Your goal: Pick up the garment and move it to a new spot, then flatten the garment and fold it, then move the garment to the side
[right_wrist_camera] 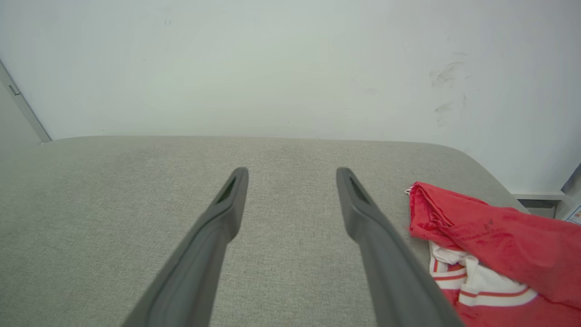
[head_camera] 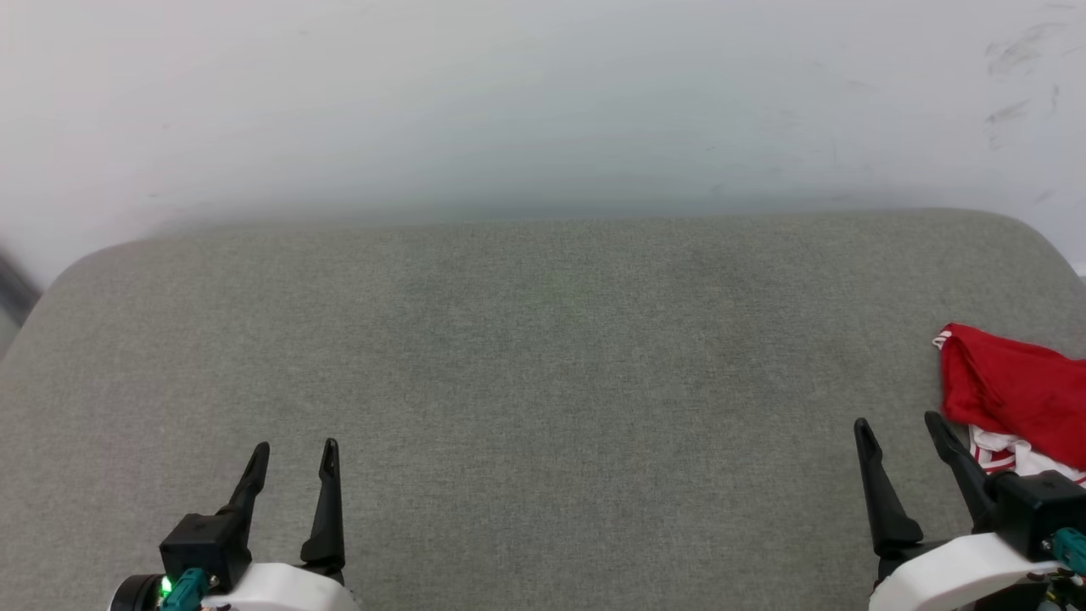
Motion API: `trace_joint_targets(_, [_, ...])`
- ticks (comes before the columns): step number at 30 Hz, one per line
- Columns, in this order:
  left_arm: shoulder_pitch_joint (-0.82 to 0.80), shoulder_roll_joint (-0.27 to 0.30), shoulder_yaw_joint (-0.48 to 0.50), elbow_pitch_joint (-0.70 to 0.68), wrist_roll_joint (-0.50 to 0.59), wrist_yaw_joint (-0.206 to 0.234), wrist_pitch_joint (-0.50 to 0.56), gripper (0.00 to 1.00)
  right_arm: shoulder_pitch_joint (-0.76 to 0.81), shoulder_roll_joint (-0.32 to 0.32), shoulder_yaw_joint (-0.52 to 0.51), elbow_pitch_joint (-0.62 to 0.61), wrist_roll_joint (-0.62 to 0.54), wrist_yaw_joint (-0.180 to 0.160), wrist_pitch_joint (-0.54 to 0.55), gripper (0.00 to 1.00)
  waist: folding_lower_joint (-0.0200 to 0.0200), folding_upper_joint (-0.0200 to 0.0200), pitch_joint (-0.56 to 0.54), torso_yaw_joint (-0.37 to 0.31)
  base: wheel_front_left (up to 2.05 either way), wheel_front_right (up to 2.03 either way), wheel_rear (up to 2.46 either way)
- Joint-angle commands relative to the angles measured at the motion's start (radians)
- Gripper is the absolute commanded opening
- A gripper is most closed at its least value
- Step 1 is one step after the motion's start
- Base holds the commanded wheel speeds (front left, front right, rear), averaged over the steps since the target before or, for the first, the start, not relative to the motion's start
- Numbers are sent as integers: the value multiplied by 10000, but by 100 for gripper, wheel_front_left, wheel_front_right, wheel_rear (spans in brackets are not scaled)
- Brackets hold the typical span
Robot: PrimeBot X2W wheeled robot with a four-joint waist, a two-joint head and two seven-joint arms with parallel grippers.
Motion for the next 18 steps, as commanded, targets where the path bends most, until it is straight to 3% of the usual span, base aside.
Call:
trace_joint_targets(1, [42,42,9,-49,12,50,15,100,-21,22,30,-78,37,-7,-27,100,1,0,17,5,0,0,0])
trace_joint_targets(7, [62,96,1,-132,-14,59,19,100,-47,23,120,-114,73,-7,-97,100,1,0,48,7,0,0,0])
trace_joint_targets(8, [9,68,-29,-118,-17,37,45,0,0,0,131,-50,36,0,-110,0,1,0,62,6,0,0,0])
trace_joint_targets(11, [115,-82,-112,101,-96,15,74,0,83,0,172,203,129,0,-122,0,1,0,64,8,0,0,0])
trace_joint_targets(18, [-59,-439,404,300,-1494,-445,458,0,-207,-115,199,650,2136,0,-182,0,1,0,86,33,0,0,0])
